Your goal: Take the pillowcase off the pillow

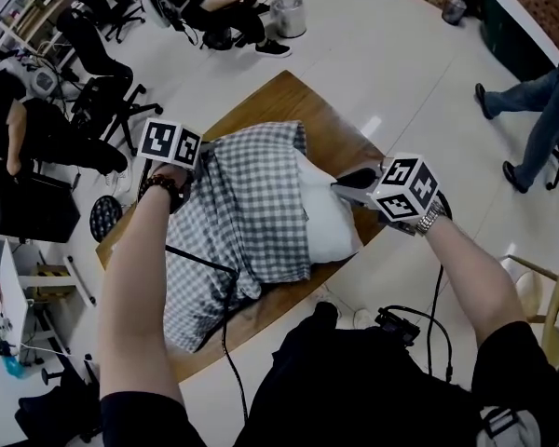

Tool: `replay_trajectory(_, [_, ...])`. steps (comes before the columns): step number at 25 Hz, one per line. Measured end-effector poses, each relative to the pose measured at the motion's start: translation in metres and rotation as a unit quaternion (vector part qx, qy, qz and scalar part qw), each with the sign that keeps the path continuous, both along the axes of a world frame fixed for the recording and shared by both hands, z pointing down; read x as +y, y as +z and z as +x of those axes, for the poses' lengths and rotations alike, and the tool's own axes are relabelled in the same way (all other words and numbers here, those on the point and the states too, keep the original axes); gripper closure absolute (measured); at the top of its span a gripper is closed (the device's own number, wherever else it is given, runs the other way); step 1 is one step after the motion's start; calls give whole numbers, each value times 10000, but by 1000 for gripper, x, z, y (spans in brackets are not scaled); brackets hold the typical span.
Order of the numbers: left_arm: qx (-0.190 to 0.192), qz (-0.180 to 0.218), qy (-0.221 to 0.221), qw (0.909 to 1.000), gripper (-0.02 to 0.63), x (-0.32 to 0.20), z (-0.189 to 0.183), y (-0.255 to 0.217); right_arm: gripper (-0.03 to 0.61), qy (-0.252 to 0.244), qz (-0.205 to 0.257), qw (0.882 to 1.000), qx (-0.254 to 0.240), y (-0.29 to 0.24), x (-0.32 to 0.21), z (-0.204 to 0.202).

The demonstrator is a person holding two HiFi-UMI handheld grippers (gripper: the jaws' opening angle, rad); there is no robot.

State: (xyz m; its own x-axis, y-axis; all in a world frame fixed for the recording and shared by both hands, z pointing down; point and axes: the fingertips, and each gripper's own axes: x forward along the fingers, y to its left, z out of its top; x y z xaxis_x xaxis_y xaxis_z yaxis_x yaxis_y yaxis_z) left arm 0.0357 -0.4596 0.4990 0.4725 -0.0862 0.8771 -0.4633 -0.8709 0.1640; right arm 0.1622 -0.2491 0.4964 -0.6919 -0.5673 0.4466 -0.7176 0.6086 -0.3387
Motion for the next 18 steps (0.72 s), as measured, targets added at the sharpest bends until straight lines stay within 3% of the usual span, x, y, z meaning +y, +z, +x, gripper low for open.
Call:
replay_trajectory(3, [-270, 349, -200, 9988, 609, 0, -23, 11, 569, 52, 102, 9998, 166, 10, 23, 13])
replay_trajectory(18, [-225, 156, -992, 9947, 609, -26, -132, 30, 569, 946, -355, 9935, 526, 28, 35, 54])
